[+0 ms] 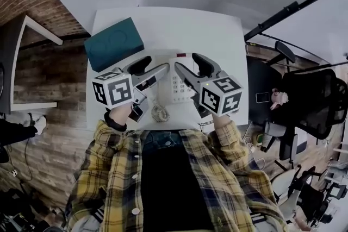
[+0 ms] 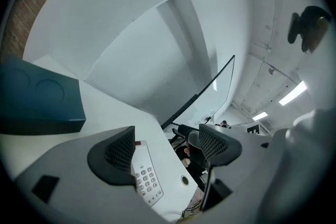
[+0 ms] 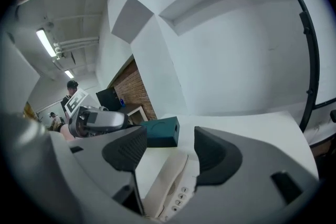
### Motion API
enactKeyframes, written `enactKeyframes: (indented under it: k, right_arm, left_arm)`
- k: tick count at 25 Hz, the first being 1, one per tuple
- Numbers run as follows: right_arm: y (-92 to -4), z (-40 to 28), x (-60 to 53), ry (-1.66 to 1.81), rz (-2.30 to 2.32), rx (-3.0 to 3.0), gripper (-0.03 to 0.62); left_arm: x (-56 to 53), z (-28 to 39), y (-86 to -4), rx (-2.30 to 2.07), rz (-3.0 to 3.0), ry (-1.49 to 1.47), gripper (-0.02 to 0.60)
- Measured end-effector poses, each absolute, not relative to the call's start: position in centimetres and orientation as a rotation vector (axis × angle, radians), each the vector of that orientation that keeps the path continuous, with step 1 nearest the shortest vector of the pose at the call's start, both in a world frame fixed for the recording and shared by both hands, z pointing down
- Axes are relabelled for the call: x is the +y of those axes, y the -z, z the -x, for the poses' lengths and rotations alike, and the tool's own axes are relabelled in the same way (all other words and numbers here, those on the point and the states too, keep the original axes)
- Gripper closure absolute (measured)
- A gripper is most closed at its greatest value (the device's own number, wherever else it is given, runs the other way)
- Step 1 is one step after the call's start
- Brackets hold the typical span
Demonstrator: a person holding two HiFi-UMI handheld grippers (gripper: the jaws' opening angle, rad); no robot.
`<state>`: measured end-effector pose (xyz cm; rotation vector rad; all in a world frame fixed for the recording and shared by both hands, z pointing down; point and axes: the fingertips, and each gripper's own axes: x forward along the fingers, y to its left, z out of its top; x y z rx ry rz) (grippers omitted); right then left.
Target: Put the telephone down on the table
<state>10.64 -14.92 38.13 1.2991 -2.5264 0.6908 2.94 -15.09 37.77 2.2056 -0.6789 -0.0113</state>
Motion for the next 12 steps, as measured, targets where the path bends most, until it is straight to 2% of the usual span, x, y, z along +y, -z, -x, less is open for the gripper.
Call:
enactKeyframes:
  k: [3, 4, 5, 6, 10, 12]
  right_arm:
    - [-35.0, -10.1, -15.1, -0.589, -1.293, -2.594, 0.301]
    - [-34.1, -9.9, -15.0, -0.555, -1.290, -2.615, 0.301]
    - [-33.2, -9.7, -15.0, -0.522, -1.286, -2.636, 0.301]
    - [-32.4, -9.5, -14.9, -0.492, -1.284, -2.656, 0.302]
    - [-29.7, -9.3, -14.8, -0.384, -1.317, -2.715, 0.330]
    - [-28.8, -9.6, -14.8, -0.318, -1.363, -2.718, 0.424]
  left_arm:
    - [-15.4, -2.7, -34.6, -0.732, -2.293, 0.066, 0.231]
    - [-15.5, -2.5, -33.8, -0.769, -2.321, 0.075, 0.293]
    - [-15.6, -2.3, -33.0, -0.810, -2.349, 0.079, 0.395]
    - [-15.7, -2.1, -32.3, -0.844, -2.378, 0.083, 0.465]
    - [-15.4, -2.1, -29.5, -0.883, -2.493, 0.131, 0.480]
    - [-15.1, -2.1, -28.4, -0.901, -2.543, 0.149, 0.486]
